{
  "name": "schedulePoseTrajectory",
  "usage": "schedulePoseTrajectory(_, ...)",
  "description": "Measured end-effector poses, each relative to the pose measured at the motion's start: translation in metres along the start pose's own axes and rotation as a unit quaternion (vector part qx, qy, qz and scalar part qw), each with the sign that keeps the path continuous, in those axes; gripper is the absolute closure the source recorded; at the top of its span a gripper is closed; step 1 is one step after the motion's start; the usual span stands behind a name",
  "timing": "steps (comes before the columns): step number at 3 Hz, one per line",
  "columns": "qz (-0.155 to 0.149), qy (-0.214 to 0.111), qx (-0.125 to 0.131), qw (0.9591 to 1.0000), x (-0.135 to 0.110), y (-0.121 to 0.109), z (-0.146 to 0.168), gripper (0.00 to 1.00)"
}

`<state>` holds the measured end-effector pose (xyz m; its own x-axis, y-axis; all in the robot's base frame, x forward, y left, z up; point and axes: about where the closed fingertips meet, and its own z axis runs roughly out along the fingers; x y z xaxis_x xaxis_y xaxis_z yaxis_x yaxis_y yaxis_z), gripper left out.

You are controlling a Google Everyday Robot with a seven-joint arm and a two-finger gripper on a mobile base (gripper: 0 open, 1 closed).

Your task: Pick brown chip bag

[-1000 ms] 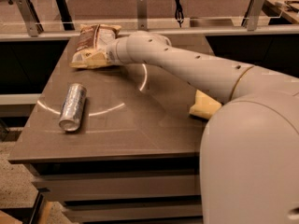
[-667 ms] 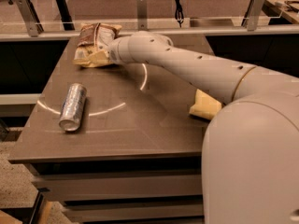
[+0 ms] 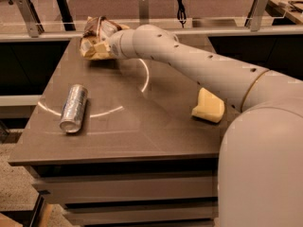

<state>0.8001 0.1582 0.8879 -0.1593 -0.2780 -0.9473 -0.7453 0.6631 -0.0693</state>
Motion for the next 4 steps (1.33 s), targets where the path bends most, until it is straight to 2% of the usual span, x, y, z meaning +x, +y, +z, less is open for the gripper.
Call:
schedulePoseTrajectory(1,-0.023,-0.031,-0.015,0.9991,-0.038,0.008,-0.017,1.00)
schedulePoseTrajectory(2,-0.067,-0.063,-0.028,0.9954,-0.085,0.020,-0.041,1.00)
schedulePoseTrajectory(3,-0.126,-0.103,-0.033,0.9862,-0.138,0.033,-0.071,1.00)
schedulePoseTrajectory(4,-0.125,-0.102,-0.033,0.9864,-0.137,0.033,-0.071,1.00)
